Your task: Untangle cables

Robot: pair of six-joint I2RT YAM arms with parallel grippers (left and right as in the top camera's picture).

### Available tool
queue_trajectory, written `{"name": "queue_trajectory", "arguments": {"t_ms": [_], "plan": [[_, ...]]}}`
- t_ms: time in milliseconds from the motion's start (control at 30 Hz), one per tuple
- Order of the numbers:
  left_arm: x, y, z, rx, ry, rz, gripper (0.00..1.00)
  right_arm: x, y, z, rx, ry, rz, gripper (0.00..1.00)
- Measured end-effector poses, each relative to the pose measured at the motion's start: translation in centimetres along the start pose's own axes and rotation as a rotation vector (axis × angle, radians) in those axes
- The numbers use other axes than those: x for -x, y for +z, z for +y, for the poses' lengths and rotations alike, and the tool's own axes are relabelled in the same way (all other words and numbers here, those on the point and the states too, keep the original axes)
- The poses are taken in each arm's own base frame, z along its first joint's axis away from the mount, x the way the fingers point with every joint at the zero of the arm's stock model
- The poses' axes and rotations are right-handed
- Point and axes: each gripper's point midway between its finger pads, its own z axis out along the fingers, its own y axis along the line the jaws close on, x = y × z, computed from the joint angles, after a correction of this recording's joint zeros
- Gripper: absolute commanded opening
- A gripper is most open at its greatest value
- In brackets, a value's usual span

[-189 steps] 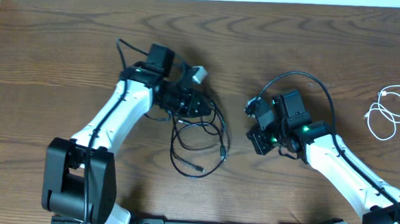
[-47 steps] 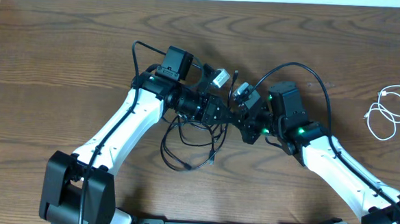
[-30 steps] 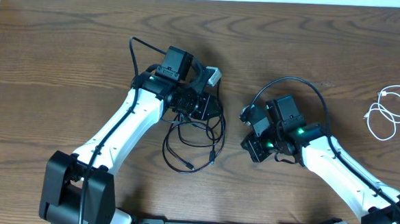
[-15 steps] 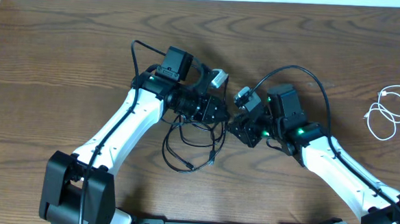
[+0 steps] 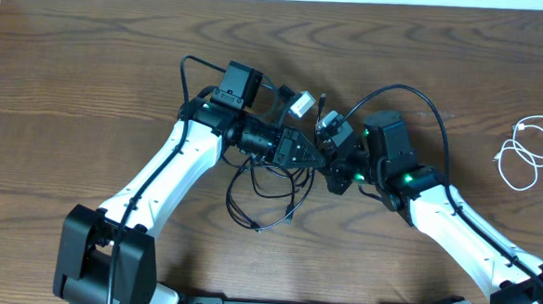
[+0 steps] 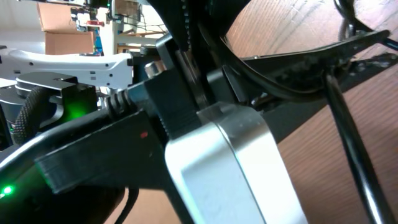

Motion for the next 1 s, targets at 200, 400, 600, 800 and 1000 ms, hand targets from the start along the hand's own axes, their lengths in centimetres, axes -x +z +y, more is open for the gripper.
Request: {"name": "queue_trajectory", "arguments": {"t_ms": [200,400,600,800,1000], "plan": [[0.2,-0.2,2.7,0.158,-0.003,-0.015,0.07,-3.8,-0.3,0.5,0.013,0.108,0.147,0.01],[0.5,-1.7,8.1,0.503,-0.029,-0.045,0.07,-7.9,-1.5,1.8,0.037,0.226,0.326,0.01],[1.2,-4.6,11.9,0.768,-0.073,-0.108,0.07,-10.7,-2.6,2.6,0.044,0.286,0.445,0.01],[1.3,-6.0,13.1,0.869,-0.086,-0.13,0.07,-12.6,-3.4,1.4,-0.059,0.302,0.524,0.01],[1.3,-6.3,13.3,0.885,-0.11,-0.146,0.07,-14.2,-5.7,-4.7,-0.503,0.462,0.548,0.31]]}}
